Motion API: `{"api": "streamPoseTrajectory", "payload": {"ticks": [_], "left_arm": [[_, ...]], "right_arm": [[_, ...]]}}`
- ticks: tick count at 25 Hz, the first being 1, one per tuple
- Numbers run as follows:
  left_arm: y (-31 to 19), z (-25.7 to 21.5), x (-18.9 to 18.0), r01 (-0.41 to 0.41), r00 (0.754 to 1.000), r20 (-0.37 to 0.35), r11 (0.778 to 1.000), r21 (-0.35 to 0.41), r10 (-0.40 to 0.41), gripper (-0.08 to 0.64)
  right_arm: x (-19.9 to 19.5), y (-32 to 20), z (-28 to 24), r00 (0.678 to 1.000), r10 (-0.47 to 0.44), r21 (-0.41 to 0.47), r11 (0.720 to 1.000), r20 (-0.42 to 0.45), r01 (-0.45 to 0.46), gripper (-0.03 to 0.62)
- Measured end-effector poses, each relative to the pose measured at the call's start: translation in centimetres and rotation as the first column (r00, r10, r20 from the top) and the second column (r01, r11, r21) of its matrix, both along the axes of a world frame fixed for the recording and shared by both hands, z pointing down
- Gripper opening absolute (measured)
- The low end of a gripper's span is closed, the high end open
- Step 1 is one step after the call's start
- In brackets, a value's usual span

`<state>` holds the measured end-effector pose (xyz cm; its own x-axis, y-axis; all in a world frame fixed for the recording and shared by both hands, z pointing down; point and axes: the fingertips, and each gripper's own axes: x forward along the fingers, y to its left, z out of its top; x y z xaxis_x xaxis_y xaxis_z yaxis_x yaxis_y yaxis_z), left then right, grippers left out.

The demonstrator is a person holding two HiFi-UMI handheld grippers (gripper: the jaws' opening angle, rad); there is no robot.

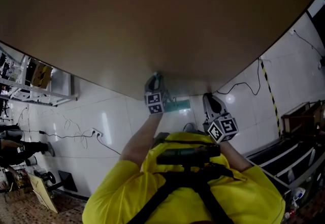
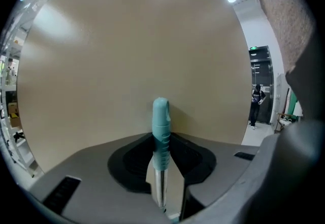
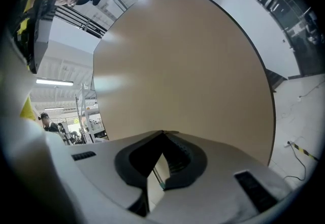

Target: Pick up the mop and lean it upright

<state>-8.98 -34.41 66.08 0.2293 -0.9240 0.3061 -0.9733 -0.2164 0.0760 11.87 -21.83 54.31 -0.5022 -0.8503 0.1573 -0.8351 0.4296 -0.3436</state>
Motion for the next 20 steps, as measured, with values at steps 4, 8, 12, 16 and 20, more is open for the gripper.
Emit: {"api": "streamPoseTrajectory", "payload": {"ticks": [4,8,12,16,20], "left_arm": [[0.2,0.1,0.2,0.015,1.0,0.001,1.0,0.004,-0.015,0.104],[1.0,-0.6,0.6,-0.018,1.0,-0.003,1.0,-0.006,0.018,0.194],[5.2,-6.8,-0.9,-0.004,0.996,-0.087,0.998,0.07,0.01,0.206],[10.4,-13.9,-3.1,0.0,0.993,-0.117,0.979,0.204,0.024,0.054],[15.0,-16.7,-5.3,0.043,0.992,-0.122,0.971,0.233,-0.015,0.0]], "right_arm": [[0.0,-0.5,0.1,1.0,-0.009,-0.003,1.0,0.009,0.009,0.006],[-0.5,-0.9,0.0,1.0,-0.025,-0.004,1.0,0.008,0.025,0.006],[-0.5,-1.3,-0.3,0.999,-0.032,0.006,0.999,0.009,0.032,0.005],[0.3,-1.9,0.0,0.999,-0.036,0.009,0.999,0.013,0.036,0.006],[-0.5,-2.3,-0.7,0.998,-0.057,0.034,0.998,0.008,0.056,0.005]]}}
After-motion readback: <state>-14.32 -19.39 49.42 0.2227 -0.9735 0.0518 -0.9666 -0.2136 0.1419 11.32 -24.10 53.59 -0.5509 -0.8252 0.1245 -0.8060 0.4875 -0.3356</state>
